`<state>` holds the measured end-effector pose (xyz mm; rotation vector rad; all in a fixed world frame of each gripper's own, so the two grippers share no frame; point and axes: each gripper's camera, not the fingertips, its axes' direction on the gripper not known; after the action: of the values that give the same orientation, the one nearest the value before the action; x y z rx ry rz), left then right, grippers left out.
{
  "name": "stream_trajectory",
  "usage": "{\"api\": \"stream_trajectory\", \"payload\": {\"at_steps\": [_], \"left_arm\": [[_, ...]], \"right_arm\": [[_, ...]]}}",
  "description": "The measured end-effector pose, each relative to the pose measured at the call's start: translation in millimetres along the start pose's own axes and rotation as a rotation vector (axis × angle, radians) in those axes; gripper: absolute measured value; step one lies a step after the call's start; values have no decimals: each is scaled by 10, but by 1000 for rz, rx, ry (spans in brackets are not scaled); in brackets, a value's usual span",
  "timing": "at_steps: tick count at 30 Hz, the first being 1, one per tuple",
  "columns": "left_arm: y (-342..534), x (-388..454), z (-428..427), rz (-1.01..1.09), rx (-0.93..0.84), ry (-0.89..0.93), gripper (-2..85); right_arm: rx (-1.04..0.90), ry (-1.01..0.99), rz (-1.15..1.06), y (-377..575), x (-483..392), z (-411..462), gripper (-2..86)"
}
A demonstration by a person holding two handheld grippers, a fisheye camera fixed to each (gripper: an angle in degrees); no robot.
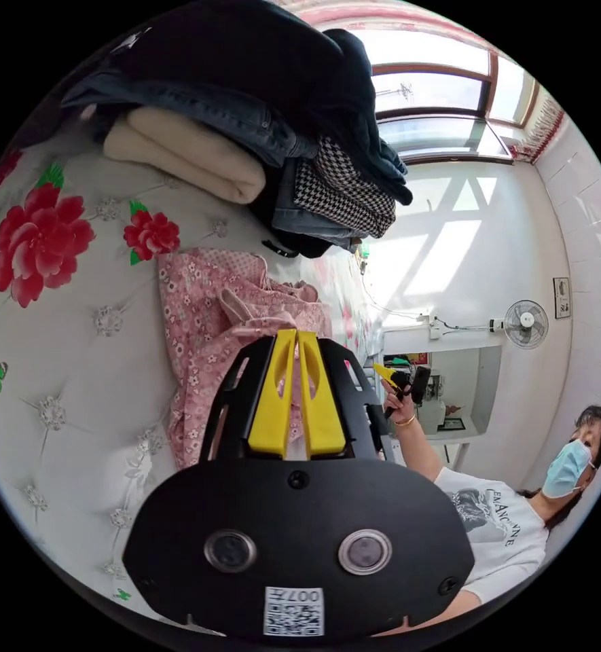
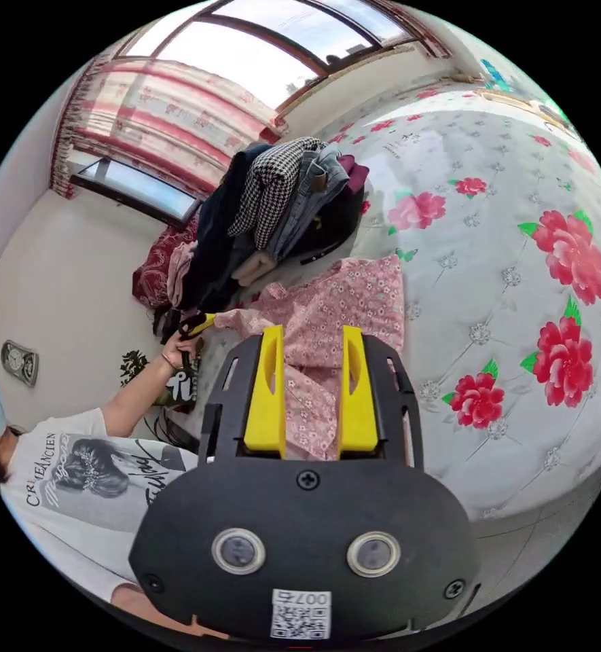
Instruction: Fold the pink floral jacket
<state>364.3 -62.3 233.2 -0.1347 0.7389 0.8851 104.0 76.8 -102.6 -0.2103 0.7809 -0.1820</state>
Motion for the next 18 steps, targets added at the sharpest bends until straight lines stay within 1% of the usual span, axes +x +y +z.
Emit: {"api": "stream_trajectory", "payload": {"at_steps": [1, 3, 5, 8, 11, 13, 16, 18], "left_arm": [[49, -70, 8, -9, 4, 3, -9], [229, -374, -71, -67, 50, 65, -10], [312, -543, -197, -105, 103, 99, -10], [322, -639, -336, -112, 124, 102, -10], [280, -591, -365, -96, 76, 93, -10], [287, -494, -408, -66, 41, 120, -10], [369, -215, -611, 45, -53, 139, -10], [435, -63, -864, 113, -105, 132, -9]], "right_arm": [[-23, 40, -36, 110, -105, 93, 78], [-110, 248, -192, 561, -507, 478, 94], [-165, 379, -262, 751, -698, 724, 99], [-224, 442, -299, 757, -787, 996, 93], [-315, 366, -235, 614, -644, 1105, 67], [-273, 344, -214, 568, -620, 918, 52], [-183, 280, -209, 547, -641, 330, 37], [-106, 178, -191, 525, -590, -189, 32]]}}
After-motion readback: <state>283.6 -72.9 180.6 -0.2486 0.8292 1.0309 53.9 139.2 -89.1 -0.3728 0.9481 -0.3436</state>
